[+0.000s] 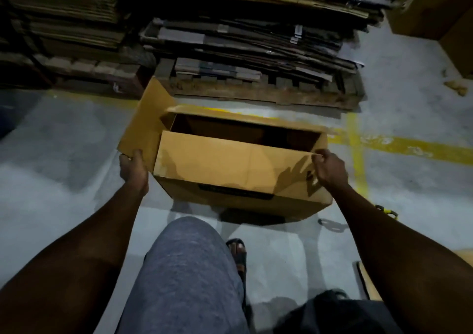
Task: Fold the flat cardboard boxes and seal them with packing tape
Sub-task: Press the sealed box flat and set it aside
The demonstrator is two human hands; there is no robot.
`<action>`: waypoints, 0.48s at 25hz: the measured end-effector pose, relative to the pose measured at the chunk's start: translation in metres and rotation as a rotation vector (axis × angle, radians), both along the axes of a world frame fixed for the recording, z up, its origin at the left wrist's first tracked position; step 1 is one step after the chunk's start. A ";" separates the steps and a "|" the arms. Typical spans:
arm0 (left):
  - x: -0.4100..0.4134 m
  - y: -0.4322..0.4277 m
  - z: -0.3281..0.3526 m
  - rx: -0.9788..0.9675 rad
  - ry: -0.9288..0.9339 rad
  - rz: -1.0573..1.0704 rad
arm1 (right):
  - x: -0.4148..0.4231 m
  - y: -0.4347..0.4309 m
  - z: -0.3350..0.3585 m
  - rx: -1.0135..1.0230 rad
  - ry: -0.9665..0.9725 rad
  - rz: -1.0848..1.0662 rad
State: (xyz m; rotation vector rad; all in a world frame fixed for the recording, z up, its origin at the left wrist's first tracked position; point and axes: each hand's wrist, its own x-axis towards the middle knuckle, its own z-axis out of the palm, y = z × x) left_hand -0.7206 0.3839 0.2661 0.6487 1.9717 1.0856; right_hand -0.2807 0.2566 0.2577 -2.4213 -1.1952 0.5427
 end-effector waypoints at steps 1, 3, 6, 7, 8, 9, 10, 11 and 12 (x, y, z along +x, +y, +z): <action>0.002 0.007 0.009 0.022 0.016 0.021 | -0.005 0.006 0.000 -0.087 -0.054 0.118; 0.002 0.022 0.016 0.043 0.103 0.067 | -0.015 0.024 -0.005 -0.200 -0.165 0.307; 0.001 0.036 0.018 0.120 0.261 0.100 | -0.029 0.045 -0.014 -0.204 -0.282 0.435; -0.001 0.041 0.016 0.147 0.302 0.088 | -0.033 0.050 -0.014 -0.150 -0.321 0.420; -0.003 0.043 0.014 0.159 0.337 0.072 | -0.038 0.053 -0.011 -0.077 -0.352 0.379; -0.004 0.044 0.013 0.167 0.366 0.056 | -0.042 0.055 -0.006 -0.011 -0.371 0.327; -0.004 0.045 0.012 0.169 0.389 0.045 | -0.044 0.057 0.000 0.019 -0.368 0.281; -0.004 0.044 0.012 0.173 0.412 0.035 | -0.045 0.058 0.008 0.011 -0.350 0.256; -0.002 0.043 0.015 0.174 0.433 0.019 | -0.046 0.058 0.015 -0.023 -0.332 0.258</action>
